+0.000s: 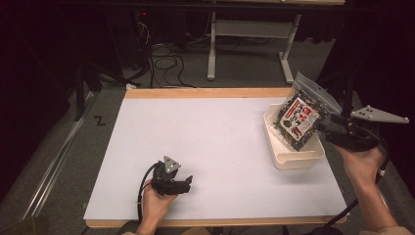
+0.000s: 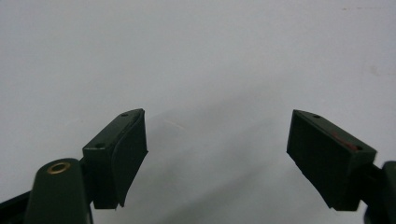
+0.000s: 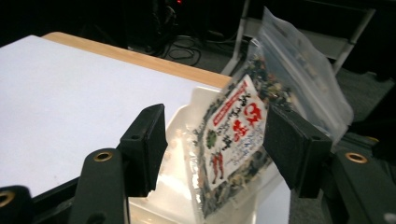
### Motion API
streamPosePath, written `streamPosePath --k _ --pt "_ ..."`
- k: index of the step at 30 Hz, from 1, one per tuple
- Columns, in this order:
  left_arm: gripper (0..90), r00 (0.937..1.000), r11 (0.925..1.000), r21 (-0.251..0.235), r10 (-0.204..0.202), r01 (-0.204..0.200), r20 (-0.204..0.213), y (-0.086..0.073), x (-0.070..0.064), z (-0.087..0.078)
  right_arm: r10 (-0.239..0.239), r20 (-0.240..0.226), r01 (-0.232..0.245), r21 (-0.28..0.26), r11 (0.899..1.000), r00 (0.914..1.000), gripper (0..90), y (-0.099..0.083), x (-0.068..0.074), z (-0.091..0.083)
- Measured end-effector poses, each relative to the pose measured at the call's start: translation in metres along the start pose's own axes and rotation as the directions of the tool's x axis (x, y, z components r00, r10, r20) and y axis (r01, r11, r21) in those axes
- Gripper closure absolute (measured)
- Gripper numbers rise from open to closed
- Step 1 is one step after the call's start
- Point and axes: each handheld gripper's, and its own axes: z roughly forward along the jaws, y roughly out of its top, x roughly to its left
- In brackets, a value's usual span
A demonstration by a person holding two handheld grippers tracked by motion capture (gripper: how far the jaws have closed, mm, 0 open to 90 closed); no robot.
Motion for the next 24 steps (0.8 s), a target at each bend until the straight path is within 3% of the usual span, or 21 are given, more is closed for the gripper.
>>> streamPosePath --k 7,13,24 --pt "20.5 0.9999 0.9998 0.015 0.013 -0.013 0.003 0.0 -0.003 0.002 -0.014 -0.045 0.013 -0.027 1.0 0.9989 39.5 -0.003 0.011 -0.003" --pt "20.3 0.9998 0.9997 0.018 0.017 -0.017 0.007 0.002 -0.003 0.004 0.019 -0.077 -0.023 -0.045 0.999 0.9968 41.1 -0.008 0.017 -0.005" --pt "20.2 0.9996 0.9997 0.014 0.021 -0.021 0.019 0.004 -0.004 0.006 0.018 -0.132 -0.025 -0.054 0.998 0.9911 41.3 -0.012 0.033 -0.008"
